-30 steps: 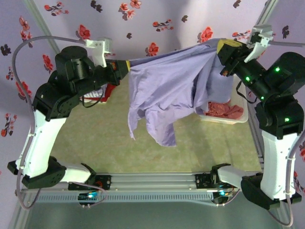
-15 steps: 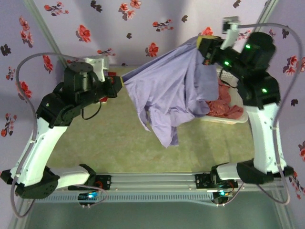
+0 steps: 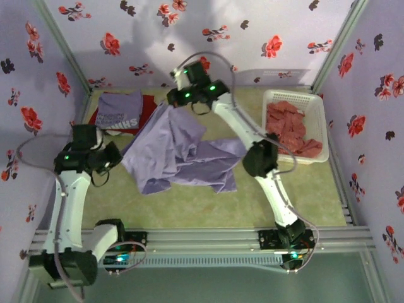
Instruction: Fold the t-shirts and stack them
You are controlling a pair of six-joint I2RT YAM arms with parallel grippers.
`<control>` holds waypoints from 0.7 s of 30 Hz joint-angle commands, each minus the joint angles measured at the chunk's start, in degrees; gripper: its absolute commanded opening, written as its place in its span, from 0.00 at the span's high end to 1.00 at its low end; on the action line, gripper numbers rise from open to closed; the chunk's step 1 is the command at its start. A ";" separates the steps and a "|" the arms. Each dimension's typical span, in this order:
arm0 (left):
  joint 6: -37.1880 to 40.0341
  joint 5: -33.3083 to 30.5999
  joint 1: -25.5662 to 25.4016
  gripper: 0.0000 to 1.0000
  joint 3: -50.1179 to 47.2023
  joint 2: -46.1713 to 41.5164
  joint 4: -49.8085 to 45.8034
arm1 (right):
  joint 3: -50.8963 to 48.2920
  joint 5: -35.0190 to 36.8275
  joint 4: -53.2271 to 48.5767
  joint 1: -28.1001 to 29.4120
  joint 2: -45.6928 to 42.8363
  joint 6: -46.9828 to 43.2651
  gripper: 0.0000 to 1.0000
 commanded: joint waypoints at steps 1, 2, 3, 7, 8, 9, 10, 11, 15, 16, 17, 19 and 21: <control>2.47 8.59 8.13 1.00 -1.45 -3.47 -4.00 | 7.87 -5.60 2.21 2.89 3.53 7.02 0.71; 3.92 8.59 10.42 1.00 -1.95 -3.41 -4.64 | 7.86 -5.47 3.02 3.66 4.13 7.93 0.54; 5.12 8.55 12.50 1.00 -2.54 -3.28 -5.06 | 7.70 -4.89 3.02 4.14 4.23 8.21 0.49; 9.53 10.44 21.48 1.00 -5.10 -1.72 -4.66 | 6.45 0.95 -2.17 4.04 1.42 8.55 0.41; 10.08 11.00 22.85 1.00 -5.21 -1.18 -4.35 | 5.67 2.85 -3.92 3.80 0.09 7.83 0.41; 10.42 11.38 24.09 1.00 -5.17 -0.69 -4.08 | 4.08 5.11 -5.57 3.39 -1.78 7.18 0.40; 10.45 11.50 24.81 1.00 -4.89 -0.19 -3.74 | 1.82 6.95 -6.81 2.85 -3.88 6.74 0.39; 10.37 11.65 25.21 1.00 -4.55 0.09 -3.41 | -0.59 8.44 -7.55 2.38 -5.81 6.39 0.38; 7.93 12.14 26.08 0.70 -3.51 1.13 -1.24 | -15.36 14.59 -8.47 0.16 -14.59 6.77 0.37; 7.03 12.55 26.04 0.43 -3.25 0.69 -0.76 | -19.93 15.58 -7.76 -0.43 -16.74 7.46 0.36; 6.49 12.61 26.08 0.32 -2.97 0.10 -0.36 | -24.04 16.17 -6.81 -0.86 -18.49 8.03 0.36; 5.88 11.72 25.84 0.28 -2.29 -2.07 0.17 | -32.41 16.60 -4.90 -1.85 -21.85 9.41 0.36; 6.10 9.20 24.42 0.27 -1.02 -3.51 -0.36 | -38.31 17.07 -4.18 -2.22 -24.11 9.93 0.36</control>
